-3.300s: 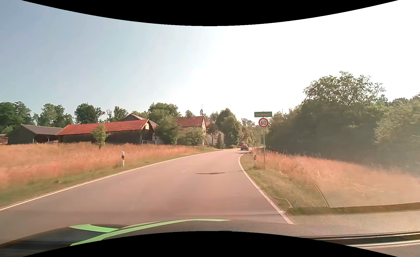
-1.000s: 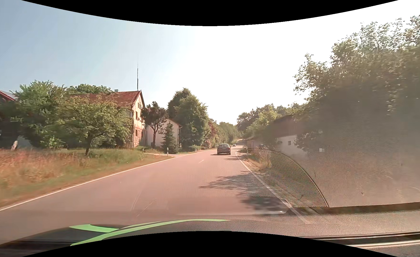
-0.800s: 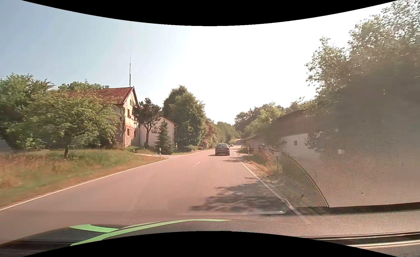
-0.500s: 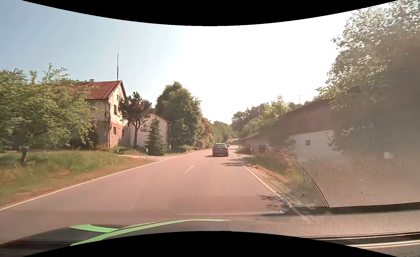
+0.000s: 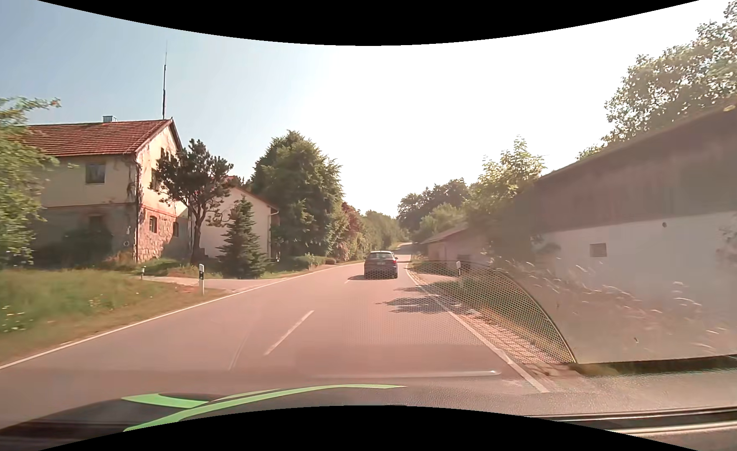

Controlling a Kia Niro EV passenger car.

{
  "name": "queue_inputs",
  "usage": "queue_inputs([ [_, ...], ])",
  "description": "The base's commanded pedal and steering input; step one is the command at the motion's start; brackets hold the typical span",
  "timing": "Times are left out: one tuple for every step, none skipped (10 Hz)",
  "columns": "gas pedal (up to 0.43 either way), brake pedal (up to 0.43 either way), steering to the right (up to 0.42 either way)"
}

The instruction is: Follow the waypoints while adhering to traffic rules and regulations

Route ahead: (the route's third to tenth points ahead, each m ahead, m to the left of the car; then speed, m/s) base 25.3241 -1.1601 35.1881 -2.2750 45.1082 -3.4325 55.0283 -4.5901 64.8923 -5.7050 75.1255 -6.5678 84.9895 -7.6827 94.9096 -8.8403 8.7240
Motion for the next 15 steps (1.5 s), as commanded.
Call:
queue_inputs([
  [0.0,0.25,0.028],
  [0.0,0.25,0.027],
  [0.0,0.256,0.027],
  [0.0,0.262,0.027],
  [0.0,0.28,0.026],
  [0.0,0.28,0.025],
  [0.0,0.287,0.022],
  [0.0,0.287,0.021],
  [0.0,0.28,0.021],
  [0.0,0.287,0.021],
  [0.0,0.287,0.02],
  [0.0,0.28,0.018],
  [0.0,0.28,0.017],
  [0.0,0.28,0.016],
  [0.0,0.274,0.016],
])
